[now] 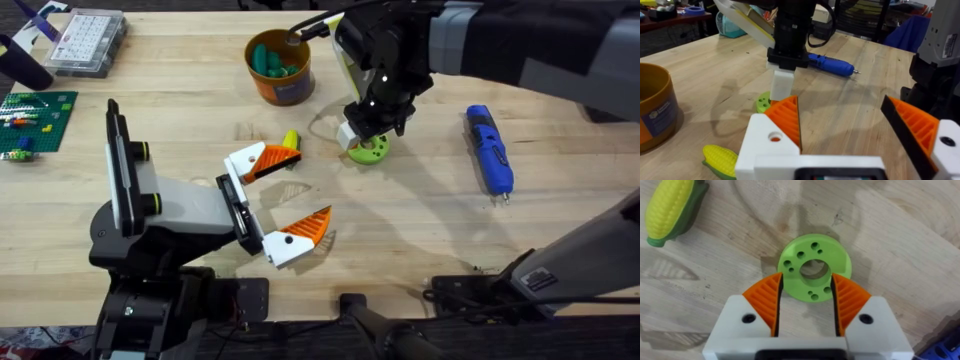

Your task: Pick up the gripper from the table and insert it into the empty holder that is missing its gripper. Then pick up a screw, insert it into the mounting hole, and use the screwdriver to tighten it. Finally, clean up the table by picking up the vegetable and placing it into the bucket.

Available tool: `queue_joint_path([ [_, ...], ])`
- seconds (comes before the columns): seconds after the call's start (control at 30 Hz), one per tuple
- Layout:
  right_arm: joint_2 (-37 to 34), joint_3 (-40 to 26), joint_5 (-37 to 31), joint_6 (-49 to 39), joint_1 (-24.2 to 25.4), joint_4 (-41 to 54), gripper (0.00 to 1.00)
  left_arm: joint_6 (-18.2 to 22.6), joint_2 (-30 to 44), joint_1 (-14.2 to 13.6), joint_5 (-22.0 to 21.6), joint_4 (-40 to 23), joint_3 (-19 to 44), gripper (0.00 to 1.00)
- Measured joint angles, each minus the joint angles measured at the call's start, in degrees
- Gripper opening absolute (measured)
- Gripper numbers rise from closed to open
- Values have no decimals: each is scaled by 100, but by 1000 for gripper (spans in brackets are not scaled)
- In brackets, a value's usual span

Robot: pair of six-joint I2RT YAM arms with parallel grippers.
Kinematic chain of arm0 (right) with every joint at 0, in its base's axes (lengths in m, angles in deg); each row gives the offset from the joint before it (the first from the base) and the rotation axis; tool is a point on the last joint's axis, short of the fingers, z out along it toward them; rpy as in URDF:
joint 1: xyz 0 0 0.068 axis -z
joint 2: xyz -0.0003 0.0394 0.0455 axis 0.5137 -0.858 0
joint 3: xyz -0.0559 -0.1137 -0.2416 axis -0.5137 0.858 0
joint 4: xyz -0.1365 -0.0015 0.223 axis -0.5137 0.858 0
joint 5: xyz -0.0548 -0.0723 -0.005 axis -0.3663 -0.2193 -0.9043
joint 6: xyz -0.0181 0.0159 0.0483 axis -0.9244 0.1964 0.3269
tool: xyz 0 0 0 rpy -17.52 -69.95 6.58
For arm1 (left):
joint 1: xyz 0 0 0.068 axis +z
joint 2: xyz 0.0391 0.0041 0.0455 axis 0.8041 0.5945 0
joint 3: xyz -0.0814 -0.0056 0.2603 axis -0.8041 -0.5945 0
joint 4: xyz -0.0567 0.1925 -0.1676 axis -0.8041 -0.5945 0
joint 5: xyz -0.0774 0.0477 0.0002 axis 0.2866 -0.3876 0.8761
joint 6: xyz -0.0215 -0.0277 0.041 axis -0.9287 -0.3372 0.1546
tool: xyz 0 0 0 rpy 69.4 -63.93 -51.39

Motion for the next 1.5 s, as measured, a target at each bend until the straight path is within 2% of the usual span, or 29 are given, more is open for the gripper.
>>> queue_joint_path([
  [0.57, 79, 4, 23, -4, 1, 493, 549, -2, 2, 0, -25, -1, 1, 988],
  [0.93, 1203, 17, 26, 136, 1, 825, 549, -4, 0, 0, -25, -5, 1, 988],
  [1.03, 1488, 138, 27, 138, 2, 778, 549, -4, 0, 0, -25, -5, 0, 988],
  [1.07, 1666, 379, 27, 158, 18, 670, 549, -4, 0, 0, -25, -5, 1, 988],
  [1.3, 1679, 1032, 42, 179, 256, 32, 549, -4, 0, 0, -25, -5, 1, 988],
  [1.5, 1623, 1182, 40, 151, 640, -401, 549, -4, 0, 0, -27, -5, 1, 988],
])
